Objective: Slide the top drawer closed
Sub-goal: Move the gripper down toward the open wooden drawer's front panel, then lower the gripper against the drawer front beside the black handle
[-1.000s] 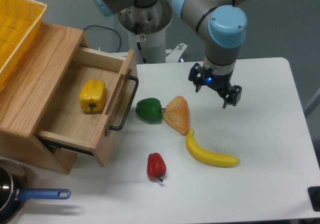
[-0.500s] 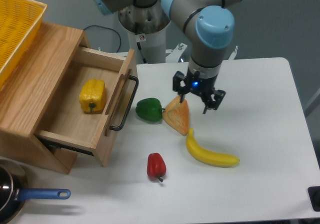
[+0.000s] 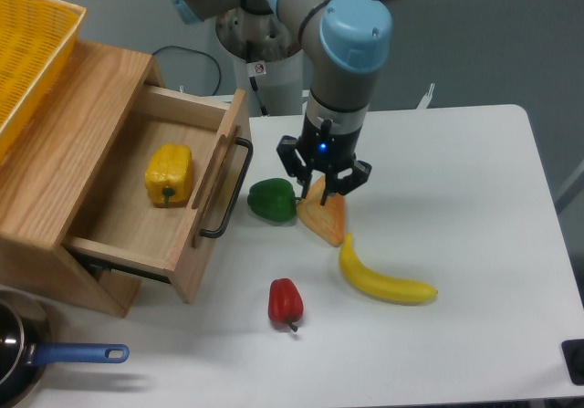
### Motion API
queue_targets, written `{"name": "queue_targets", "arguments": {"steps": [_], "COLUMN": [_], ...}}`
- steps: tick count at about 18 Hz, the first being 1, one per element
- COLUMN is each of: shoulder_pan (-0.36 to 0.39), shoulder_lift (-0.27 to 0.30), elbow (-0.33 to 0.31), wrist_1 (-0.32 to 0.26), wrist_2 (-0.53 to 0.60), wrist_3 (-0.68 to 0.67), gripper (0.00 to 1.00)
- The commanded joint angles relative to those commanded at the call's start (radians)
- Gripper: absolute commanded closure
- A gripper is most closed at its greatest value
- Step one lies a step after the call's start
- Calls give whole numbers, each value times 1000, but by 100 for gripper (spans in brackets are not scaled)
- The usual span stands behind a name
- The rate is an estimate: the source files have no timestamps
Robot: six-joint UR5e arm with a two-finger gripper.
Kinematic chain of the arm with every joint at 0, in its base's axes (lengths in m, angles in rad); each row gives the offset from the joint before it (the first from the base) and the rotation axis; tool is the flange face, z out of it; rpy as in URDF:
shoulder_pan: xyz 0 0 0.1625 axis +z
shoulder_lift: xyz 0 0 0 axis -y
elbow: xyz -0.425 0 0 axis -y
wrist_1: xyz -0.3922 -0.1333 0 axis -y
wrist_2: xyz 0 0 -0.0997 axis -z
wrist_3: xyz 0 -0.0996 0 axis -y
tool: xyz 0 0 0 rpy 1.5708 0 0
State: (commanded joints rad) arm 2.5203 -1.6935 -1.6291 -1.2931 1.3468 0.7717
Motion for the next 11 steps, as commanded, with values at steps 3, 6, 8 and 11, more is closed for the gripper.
{"name": "queue_targets", "arguments": {"steps": [3, 6, 8, 11], "shoulder_pan": [-12, -29, -38, -58], "shoulder_lift": [23, 35, 41, 45], "elbow": [-3, -14, -15, -17], "wrist_1": [-47, -74, -89, -94], "wrist_2": [0, 0, 0, 0], "wrist_3": [-5, -5, -12, -19], "gripper": [88, 90, 90, 90]}}
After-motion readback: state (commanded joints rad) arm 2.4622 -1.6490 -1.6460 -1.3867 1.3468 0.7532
